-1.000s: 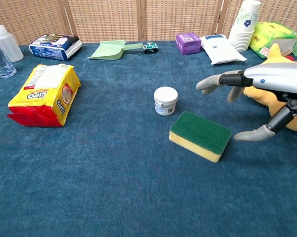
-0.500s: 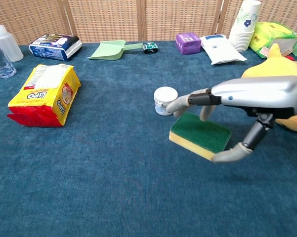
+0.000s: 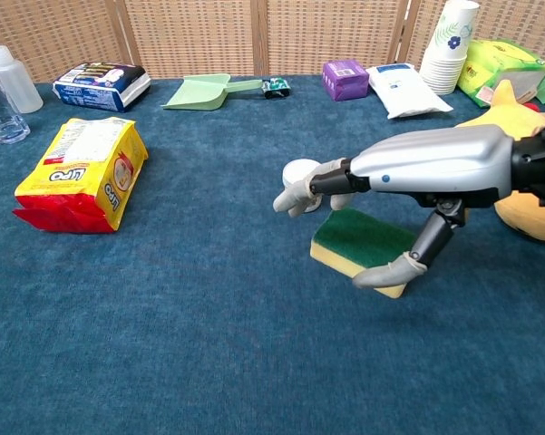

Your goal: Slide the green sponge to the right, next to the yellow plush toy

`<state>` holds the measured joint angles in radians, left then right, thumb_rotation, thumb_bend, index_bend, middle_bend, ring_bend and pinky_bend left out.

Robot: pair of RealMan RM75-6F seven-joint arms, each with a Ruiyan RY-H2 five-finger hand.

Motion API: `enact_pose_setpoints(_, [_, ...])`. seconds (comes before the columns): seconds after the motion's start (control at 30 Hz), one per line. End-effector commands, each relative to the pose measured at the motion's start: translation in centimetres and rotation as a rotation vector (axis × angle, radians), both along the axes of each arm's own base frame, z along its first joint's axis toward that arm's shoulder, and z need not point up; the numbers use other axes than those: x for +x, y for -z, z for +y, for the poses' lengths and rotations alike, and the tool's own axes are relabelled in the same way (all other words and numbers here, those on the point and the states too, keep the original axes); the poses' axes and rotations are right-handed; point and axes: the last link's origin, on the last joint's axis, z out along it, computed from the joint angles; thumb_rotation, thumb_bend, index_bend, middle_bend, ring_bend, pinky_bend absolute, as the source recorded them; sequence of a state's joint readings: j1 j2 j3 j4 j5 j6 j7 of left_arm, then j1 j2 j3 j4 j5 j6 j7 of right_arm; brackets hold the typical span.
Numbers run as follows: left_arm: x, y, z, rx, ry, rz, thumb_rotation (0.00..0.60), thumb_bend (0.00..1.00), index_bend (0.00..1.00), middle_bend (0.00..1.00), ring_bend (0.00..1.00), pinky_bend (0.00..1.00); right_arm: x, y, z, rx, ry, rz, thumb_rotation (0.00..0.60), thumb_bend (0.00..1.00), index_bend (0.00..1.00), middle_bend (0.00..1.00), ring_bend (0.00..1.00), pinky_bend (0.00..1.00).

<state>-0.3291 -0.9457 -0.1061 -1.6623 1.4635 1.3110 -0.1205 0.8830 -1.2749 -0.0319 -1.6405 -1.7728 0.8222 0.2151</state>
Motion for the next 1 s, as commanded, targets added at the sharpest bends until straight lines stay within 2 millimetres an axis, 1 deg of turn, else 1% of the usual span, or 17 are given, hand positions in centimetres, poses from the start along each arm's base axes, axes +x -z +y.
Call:
enact_pose_setpoints(0.03, [0.0, 0.0, 0.0, 0.001, -0.002, 0.0, 0.485, 0.11, 0.2, 0.16, 0.14, 0.34, 0.2, 0.3, -0.3, 0.006, -0.024, 0.007, 0.338, 0.35, 0.08, 0.17, 0.05, 0.23])
enact_pose_setpoints(0.5, [-0.4, 0.2, 0.0, -0.008, -0.021, -0.003, 0.482, 0.11, 0.2, 0.16, 0.13, 0.34, 1.0, 1.5, -0.5, 0.043, -0.09, 0.04, 0.334, 0.35, 0.1, 0.18, 0.05, 0.23])
enact_pose_setpoints(0.7, [-0.7, 0.1, 0.0, -0.006, -0.028, -0.01, 0.485, 0.11, 0.2, 0.15, 0.13, 0.34, 1.2, 1.9, -1.0, 0.038, -0.108, 0.06, 0.337, 0.35, 0.1, 0.18, 0.05, 0.23])
enact_pose_setpoints(1.0, [-1.1, 0.1, -0.1, -0.007, -0.041, -0.013, 0.482, 0.11, 0.2, 0.15, 0.13, 0.34, 2.2, 3.2, -1.3, 0.061, -0.126, 0.078, 0.338, 0.35, 0.1, 0.18, 0.05, 0.23])
